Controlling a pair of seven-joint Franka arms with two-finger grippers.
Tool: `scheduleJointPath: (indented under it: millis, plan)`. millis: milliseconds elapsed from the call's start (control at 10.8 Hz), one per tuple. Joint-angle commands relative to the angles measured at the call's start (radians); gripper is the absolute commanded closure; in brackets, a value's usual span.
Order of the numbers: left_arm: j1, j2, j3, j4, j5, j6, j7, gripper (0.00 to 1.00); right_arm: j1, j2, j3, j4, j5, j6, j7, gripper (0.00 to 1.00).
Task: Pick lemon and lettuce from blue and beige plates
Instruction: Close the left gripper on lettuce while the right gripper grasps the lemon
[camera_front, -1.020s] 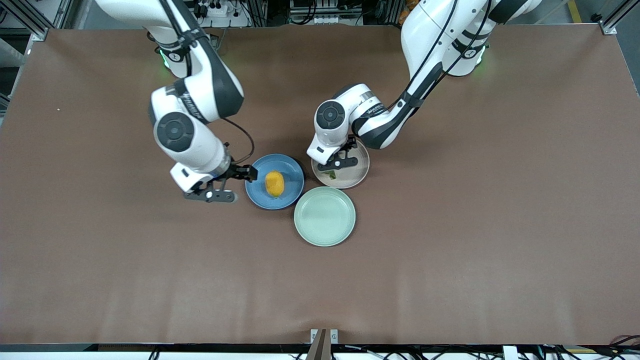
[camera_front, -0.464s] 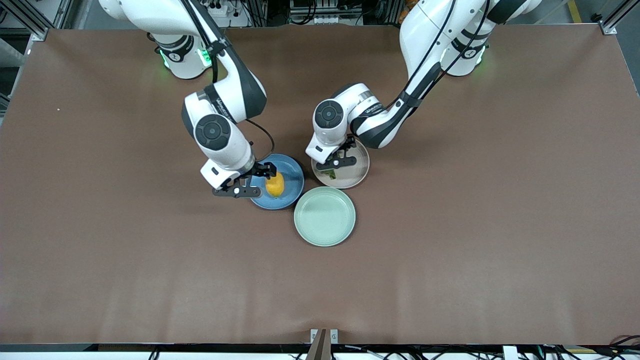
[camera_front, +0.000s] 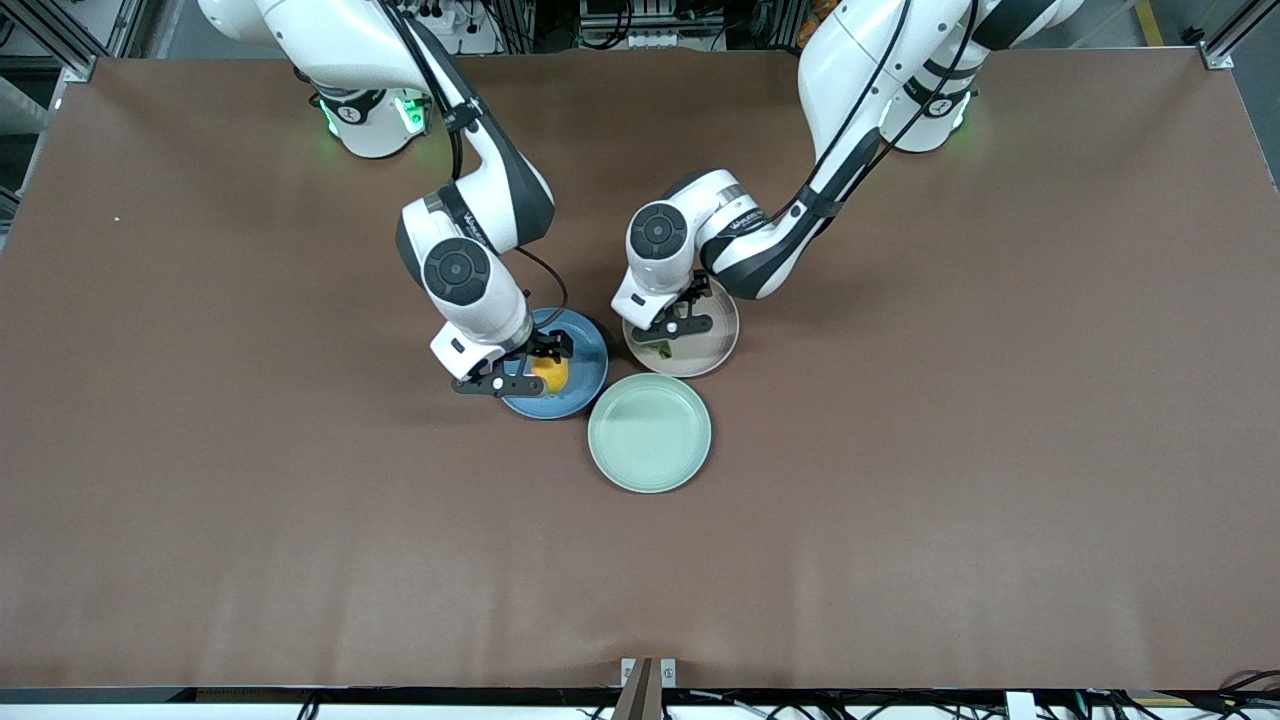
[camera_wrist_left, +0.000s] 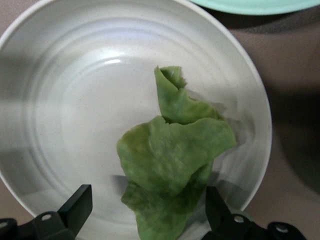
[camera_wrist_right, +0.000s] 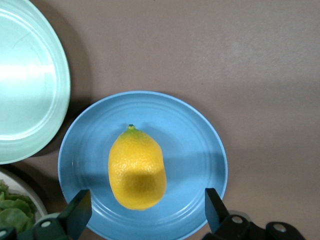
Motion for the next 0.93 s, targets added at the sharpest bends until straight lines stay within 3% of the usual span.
scheduleJointPath:
  millis: [0,93,185,556,835]
  plan:
    - [-0.009,0.013,0.004,0.016,0.035,0.012,-0.034,0.0,0.02,0.014,-0.007,-0.007,0.022,0.034,0.017,0.0]
    - [-0.009,0.013,0.004,0.016,0.035,0.015,-0.036,0.63,0.028,0.029,-0.007,-0.007,0.022,0.046,0.017,0.0]
    - [-0.009,0.011,0.011,0.018,0.035,0.015,-0.036,1.0,0.034,0.042,-0.007,-0.008,0.022,0.071,0.017,0.0]
    - [-0.009,0.01,0.012,0.024,0.035,0.015,-0.034,1.0,0.051,0.078,-0.007,-0.01,0.022,0.107,0.032,0.0]
    - [-0.002,-0.018,0.012,0.038,0.038,0.01,-0.029,1.0,0.068,0.106,-0.007,-0.056,0.022,0.228,0.055,0.0]
